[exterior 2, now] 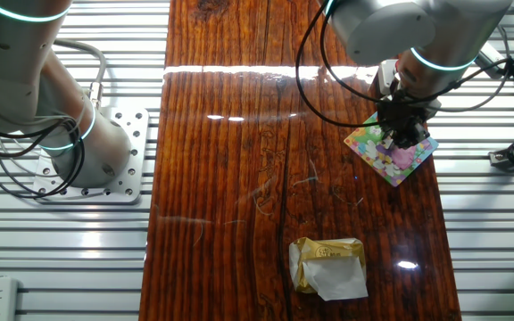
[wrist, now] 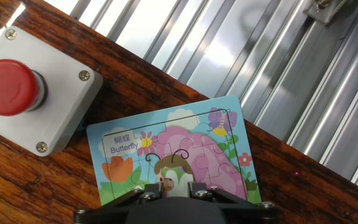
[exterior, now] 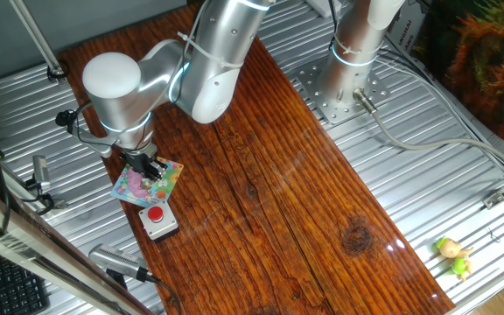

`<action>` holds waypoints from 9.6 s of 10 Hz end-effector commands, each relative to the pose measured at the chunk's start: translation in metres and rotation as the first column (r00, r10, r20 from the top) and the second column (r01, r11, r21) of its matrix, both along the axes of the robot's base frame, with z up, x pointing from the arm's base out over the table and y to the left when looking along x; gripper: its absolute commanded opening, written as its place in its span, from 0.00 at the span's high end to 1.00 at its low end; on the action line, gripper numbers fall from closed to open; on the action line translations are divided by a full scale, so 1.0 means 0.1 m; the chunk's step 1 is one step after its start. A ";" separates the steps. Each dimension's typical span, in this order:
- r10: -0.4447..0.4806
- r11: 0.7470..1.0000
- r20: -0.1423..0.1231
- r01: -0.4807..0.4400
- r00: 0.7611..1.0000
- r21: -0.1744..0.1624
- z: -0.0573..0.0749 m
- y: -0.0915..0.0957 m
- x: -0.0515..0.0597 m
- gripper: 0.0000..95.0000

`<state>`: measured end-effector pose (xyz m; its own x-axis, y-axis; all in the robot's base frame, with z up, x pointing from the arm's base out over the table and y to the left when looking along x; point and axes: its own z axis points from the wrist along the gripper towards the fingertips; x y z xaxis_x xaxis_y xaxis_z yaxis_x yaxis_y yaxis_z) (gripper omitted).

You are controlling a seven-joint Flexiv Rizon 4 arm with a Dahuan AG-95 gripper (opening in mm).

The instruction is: Assemble one piece of a puzzle

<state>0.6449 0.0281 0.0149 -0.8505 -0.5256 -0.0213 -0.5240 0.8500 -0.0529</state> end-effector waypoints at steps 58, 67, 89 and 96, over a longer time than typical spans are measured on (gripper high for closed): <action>0.019 1.000 0.016 -0.019 1.000 0.020 -0.03 -0.02 0.01 0.60; 0.032 0.999 0.007 -0.032 0.999 0.023 -0.02 -0.03 0.01 0.60; 0.007 0.999 0.004 -0.007 1.000 0.032 0.02 -0.03 0.02 1.00; -0.016 0.999 0.002 0.016 1.000 0.029 0.07 -0.03 0.04 1.00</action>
<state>0.6492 0.0253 0.0209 -0.8588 -0.5109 -0.0385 -0.5101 0.8596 -0.0300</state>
